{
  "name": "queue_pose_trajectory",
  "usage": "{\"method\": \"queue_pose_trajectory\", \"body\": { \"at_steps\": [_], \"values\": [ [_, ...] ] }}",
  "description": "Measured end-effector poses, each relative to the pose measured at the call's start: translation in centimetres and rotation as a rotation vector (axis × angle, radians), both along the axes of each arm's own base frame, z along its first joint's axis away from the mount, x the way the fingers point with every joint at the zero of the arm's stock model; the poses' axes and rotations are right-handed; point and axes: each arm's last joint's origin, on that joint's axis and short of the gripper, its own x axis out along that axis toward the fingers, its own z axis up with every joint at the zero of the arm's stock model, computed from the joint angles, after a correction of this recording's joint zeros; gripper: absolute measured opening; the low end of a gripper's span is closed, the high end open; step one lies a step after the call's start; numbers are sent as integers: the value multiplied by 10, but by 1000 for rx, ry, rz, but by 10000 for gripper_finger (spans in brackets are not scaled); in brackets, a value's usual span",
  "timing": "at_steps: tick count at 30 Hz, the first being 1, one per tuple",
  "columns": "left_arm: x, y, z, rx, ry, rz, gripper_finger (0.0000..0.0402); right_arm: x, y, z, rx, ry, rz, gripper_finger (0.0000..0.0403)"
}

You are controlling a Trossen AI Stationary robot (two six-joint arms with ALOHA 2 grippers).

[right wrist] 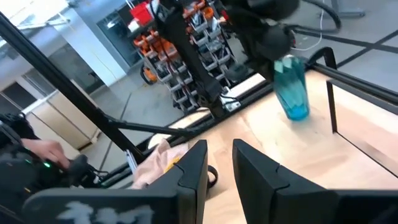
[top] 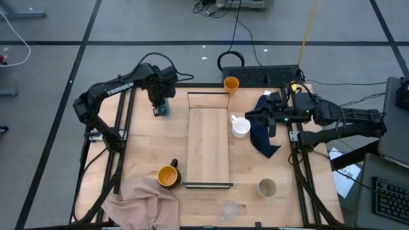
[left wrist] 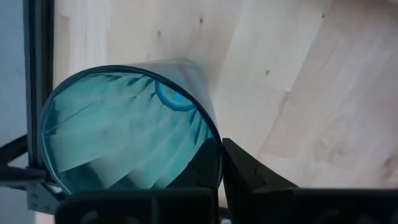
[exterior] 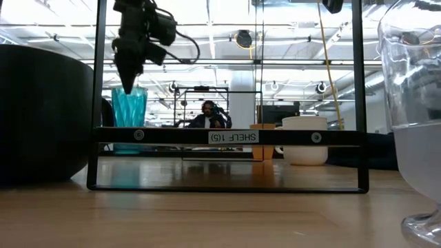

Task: Stack small to large cups/mugs on shelf
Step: Put the blue cup on the shelf

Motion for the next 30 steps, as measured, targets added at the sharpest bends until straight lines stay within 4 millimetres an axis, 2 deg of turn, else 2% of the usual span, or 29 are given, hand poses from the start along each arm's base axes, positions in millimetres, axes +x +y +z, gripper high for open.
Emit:
{"method": "queue_pose_trajectory", "body": {
  "at_steps": [8, 11, 15, 19, 26, 30],
  "values": [
    [-20, -27, 37, -22, -151, 99, 4, 5, -1, -23, 0, 50, -8, 70],
    [-24, -39, 55, -61, -213, 135, 5, 8, -1, -24, 2, 38, -13, 89],
    [-19, -54, 78, -175, -331, 151, 4, 17, -4, -24, 19, 5, -30, 144],
    [-10, -72, 98, -248, -441, 124, 7, 28, -7, -28, 60, 12, -44, 217],
    [8, -98, 119, -409, -605, 113, 6, 50, -3, -48, 134, 114, 17, 340],
    [16, -110, 121, -477, -625, 122, 8, 62, -3, -59, 176, 172, 47, 388]
  ]
}}
